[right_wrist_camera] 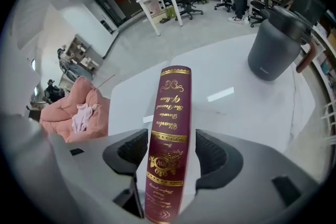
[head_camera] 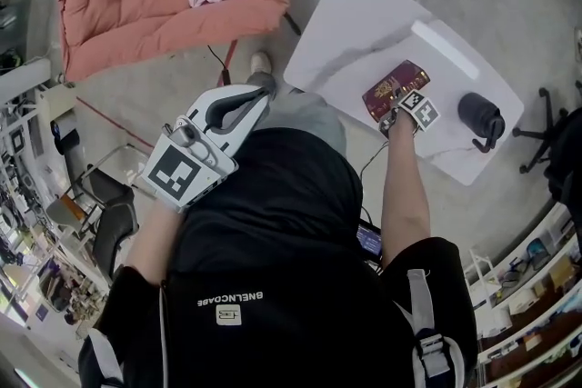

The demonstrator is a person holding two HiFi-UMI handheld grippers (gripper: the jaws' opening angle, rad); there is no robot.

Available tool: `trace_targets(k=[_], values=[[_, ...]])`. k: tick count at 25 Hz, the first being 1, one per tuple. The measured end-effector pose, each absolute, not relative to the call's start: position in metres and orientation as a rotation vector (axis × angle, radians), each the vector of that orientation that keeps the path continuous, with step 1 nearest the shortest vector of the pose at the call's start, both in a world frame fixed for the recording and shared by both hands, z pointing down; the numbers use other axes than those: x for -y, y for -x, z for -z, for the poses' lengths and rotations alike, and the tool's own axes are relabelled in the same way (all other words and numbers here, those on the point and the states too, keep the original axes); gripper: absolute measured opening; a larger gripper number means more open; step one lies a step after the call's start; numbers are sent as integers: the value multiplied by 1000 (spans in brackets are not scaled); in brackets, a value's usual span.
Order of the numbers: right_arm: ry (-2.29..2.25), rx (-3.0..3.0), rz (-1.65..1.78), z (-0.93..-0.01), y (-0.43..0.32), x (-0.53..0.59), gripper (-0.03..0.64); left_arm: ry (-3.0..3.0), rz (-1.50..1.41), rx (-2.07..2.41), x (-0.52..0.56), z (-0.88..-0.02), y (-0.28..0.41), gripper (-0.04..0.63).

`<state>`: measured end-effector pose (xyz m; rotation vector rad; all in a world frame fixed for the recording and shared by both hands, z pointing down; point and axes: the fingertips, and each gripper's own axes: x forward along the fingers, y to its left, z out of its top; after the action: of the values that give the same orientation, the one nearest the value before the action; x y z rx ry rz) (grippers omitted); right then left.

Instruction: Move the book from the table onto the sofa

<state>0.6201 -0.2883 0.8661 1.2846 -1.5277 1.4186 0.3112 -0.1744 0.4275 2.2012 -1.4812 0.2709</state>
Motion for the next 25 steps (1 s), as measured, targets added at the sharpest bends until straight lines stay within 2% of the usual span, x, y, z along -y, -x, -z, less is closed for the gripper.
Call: trace_targets(k=[11,25], values=[[-1279,1401,-1514,-889,-616,277,265,-2187,-283,1528,172,-429,-290,14],[-1287,1456,-1442,-833,-585,278,250,-2226,-199,1616,157,-400,-230,14]])
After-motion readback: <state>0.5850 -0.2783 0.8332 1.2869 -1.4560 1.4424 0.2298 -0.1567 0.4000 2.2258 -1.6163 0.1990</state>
